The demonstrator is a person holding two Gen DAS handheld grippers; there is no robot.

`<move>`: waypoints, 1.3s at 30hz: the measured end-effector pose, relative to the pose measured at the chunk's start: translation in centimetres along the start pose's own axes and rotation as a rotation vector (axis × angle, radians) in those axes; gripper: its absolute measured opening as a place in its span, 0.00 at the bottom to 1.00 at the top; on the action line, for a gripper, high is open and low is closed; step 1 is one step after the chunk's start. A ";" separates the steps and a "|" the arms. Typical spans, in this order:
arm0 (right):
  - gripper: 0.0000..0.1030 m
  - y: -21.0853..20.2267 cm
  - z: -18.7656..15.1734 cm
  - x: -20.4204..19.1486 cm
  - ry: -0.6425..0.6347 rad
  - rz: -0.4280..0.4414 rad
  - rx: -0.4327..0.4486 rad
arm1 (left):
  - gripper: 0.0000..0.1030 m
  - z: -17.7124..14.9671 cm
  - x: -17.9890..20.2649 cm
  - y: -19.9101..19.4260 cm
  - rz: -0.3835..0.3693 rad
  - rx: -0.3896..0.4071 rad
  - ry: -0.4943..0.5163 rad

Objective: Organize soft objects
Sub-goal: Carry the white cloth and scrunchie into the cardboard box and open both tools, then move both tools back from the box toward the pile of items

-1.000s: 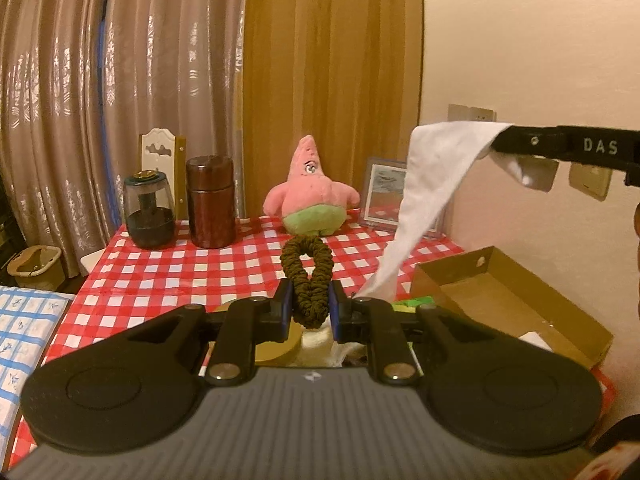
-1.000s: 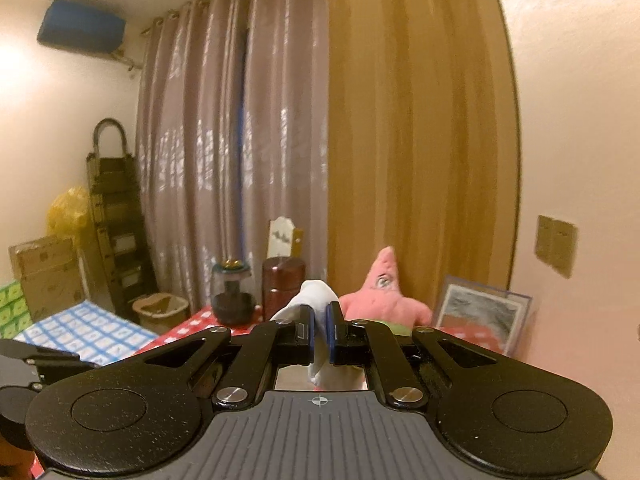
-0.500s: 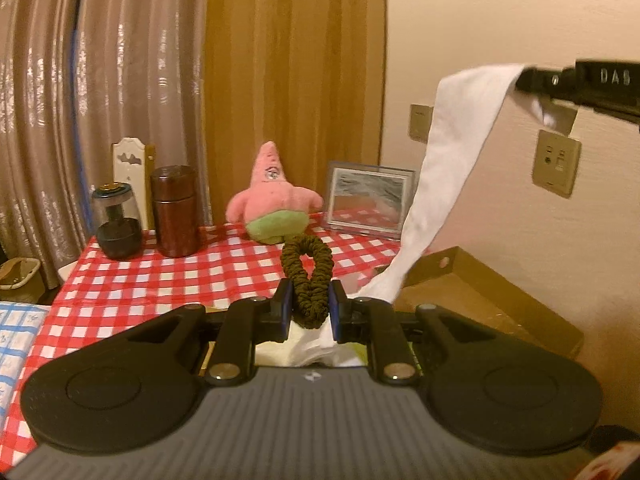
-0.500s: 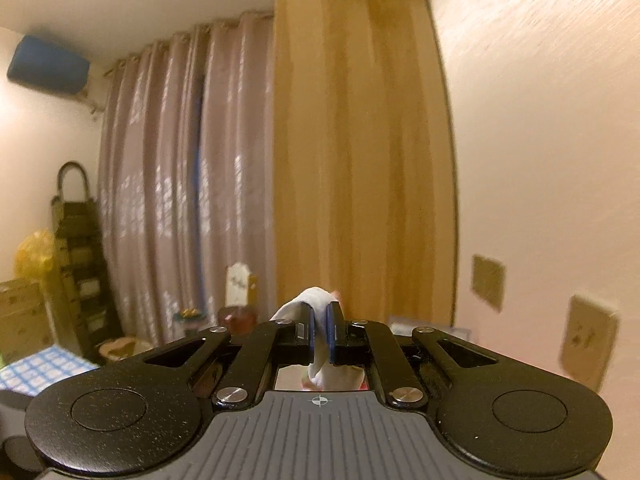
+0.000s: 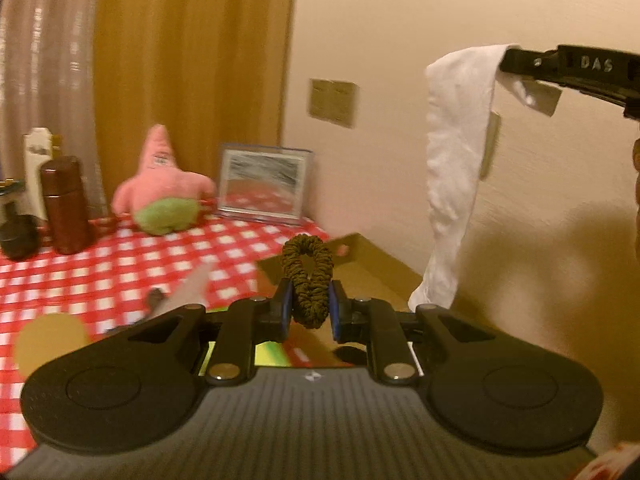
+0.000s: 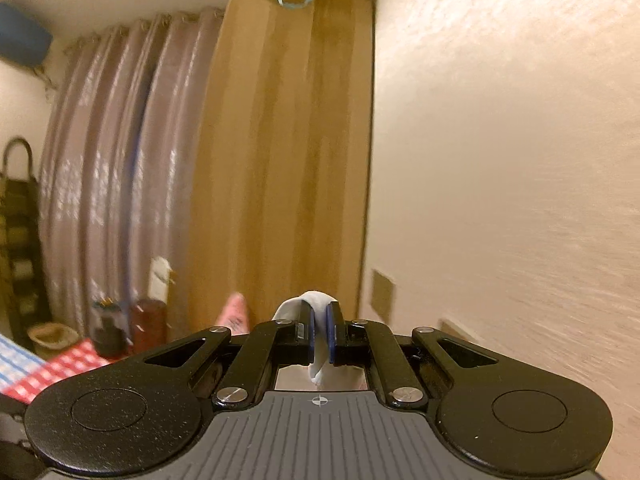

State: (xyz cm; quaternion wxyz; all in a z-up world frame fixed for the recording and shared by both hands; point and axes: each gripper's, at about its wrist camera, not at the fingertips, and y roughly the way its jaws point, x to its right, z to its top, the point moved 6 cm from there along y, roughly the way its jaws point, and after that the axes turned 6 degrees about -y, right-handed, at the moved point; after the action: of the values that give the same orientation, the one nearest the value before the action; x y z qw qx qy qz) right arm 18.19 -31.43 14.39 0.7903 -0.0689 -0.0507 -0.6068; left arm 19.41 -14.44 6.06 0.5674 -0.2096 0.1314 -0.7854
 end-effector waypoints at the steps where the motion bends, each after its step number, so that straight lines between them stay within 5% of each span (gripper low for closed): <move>1: 0.06 0.2 -0.8 0.2 -0.010 -0.007 -0.018 | 0.16 -0.2 0.6 0.5 -0.010 -0.008 0.004; 13: 0.06 3.0 -12.3 1.9 0.026 0.000 -0.301 | 0.17 -3.8 4.9 8.6 -0.105 -0.140 0.039; 18: 0.06 3.9 -13.9 3.2 0.051 -0.002 -0.344 | 0.37 -5.2 5.2 11.4 -0.100 -0.194 0.022; 32: 0.06 4.5 -17.1 3.3 0.106 0.053 -0.430 | 0.37 -6.1 1.3 7.9 -0.031 -0.185 -0.002; 34: 0.23 4.8 -17.6 3.1 0.104 0.057 -0.464 | 0.37 -6.0 1.1 7.4 -0.030 -0.180 -0.008; 36: 0.61 4.8 -18.0 3.0 0.107 0.052 -0.484 | 0.37 -6.0 0.9 6.8 -0.032 -0.177 -0.020; 37: 0.69 4.7 -18.0 3.1 0.120 0.054 -0.479 | 0.37 -6.1 0.8 6.5 -0.030 -0.173 -0.025; 39: 0.69 4.4 -18.0 3.1 0.141 0.063 -0.468 | 0.37 -6.1 0.5 5.9 -0.025 -0.164 -0.029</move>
State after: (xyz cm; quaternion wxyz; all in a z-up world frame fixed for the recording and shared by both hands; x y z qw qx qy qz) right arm 23.20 -36.29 -3.01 0.7728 -0.2091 0.1488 -0.5805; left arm 21.29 -16.99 -1.81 0.5402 -0.2683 0.1846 -0.7760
